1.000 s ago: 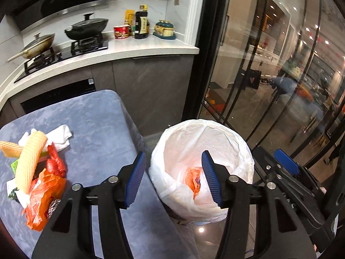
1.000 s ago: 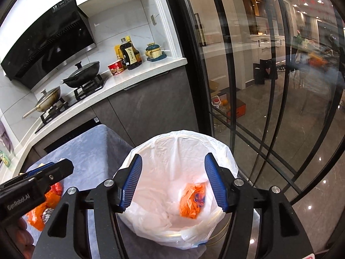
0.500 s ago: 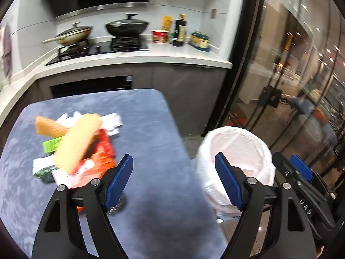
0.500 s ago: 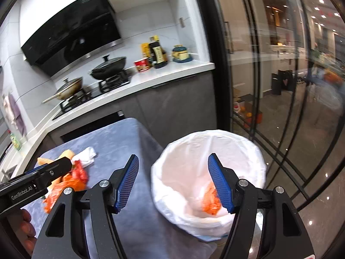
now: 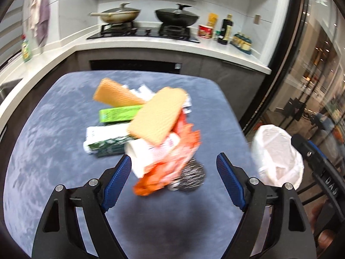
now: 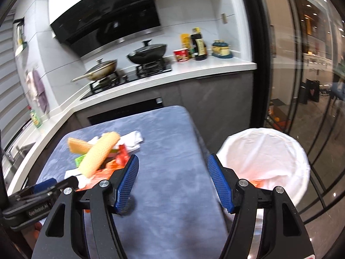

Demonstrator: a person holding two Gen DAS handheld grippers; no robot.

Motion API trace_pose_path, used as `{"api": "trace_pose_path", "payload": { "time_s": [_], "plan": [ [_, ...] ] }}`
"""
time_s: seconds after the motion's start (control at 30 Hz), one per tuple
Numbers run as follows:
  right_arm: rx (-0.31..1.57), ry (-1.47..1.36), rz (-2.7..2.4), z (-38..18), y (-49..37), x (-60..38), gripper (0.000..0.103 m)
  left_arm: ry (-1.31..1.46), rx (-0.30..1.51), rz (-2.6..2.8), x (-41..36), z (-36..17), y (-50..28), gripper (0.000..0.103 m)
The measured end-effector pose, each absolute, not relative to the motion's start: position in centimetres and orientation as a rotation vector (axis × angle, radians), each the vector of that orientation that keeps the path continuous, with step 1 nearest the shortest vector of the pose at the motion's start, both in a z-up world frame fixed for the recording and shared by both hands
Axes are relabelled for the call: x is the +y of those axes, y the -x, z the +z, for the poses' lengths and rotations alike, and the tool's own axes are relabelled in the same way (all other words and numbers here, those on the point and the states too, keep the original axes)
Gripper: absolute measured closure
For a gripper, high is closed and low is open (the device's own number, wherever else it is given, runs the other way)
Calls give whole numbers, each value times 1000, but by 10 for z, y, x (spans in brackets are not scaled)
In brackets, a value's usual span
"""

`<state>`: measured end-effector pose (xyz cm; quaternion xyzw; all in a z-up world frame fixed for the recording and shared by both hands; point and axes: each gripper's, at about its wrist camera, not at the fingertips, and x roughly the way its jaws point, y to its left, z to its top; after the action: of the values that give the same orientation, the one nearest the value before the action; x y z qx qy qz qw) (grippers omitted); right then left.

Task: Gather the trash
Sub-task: 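Move both tools back to the pile and grasp an orange foam net with the right gripper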

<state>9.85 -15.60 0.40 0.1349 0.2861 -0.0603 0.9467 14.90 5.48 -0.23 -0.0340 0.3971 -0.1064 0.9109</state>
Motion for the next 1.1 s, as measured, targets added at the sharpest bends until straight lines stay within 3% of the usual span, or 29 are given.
{"api": "trace_pose_path", "payload": {
  "time_s": [0.43,1.1],
  "plan": [
    [634,-253,10,-5,-156,-71,39,132,870,-113,137,-28,-159,26],
    [780,-233,92,-53,-241,-7,39,176,912,-71,178,-49,-181,26]
  ]
}}
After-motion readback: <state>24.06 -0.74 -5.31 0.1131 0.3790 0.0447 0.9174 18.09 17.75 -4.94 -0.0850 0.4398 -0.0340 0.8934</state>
